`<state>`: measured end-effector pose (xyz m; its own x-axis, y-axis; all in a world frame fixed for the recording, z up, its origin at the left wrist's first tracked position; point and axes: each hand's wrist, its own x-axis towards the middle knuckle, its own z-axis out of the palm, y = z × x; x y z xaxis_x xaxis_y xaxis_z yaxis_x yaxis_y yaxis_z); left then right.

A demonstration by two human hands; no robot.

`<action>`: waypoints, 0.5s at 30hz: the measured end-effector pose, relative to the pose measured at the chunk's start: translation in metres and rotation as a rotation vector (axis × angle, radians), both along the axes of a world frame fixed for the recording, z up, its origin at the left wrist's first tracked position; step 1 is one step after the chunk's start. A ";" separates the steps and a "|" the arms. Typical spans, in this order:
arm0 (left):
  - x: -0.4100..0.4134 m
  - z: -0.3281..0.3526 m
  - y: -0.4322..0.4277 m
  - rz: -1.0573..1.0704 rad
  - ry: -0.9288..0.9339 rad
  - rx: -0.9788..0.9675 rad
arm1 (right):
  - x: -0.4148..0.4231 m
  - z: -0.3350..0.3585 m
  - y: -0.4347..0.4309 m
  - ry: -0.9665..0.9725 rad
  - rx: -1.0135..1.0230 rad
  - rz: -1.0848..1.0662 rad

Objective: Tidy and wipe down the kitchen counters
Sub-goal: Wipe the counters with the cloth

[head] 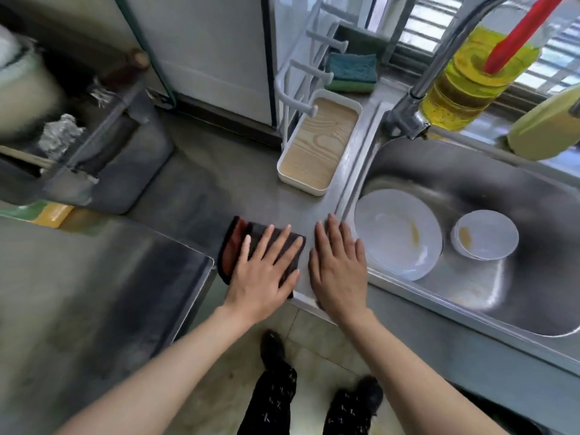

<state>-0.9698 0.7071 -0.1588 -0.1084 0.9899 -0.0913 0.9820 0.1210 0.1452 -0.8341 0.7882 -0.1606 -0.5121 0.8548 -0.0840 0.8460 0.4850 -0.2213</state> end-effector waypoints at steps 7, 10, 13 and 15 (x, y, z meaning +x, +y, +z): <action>-0.070 0.004 0.066 0.378 -0.013 -0.069 | 0.002 -0.006 -0.001 -0.022 0.091 0.010; -0.042 0.004 0.049 0.169 0.025 -0.015 | 0.003 -0.004 -0.001 -0.017 0.087 0.011; -0.032 -0.001 0.021 -0.138 0.003 -0.006 | 0.003 -0.002 -0.001 -0.029 0.071 0.017; -0.052 -0.001 0.035 -0.114 0.003 -0.001 | 0.002 -0.001 0.000 -0.034 0.064 0.016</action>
<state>-1.0215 0.7423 -0.1593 0.0047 0.9957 -0.0924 0.9897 0.0085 0.1426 -0.8320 0.7879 -0.1618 -0.5235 0.8507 -0.0468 0.8446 0.5109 -0.1601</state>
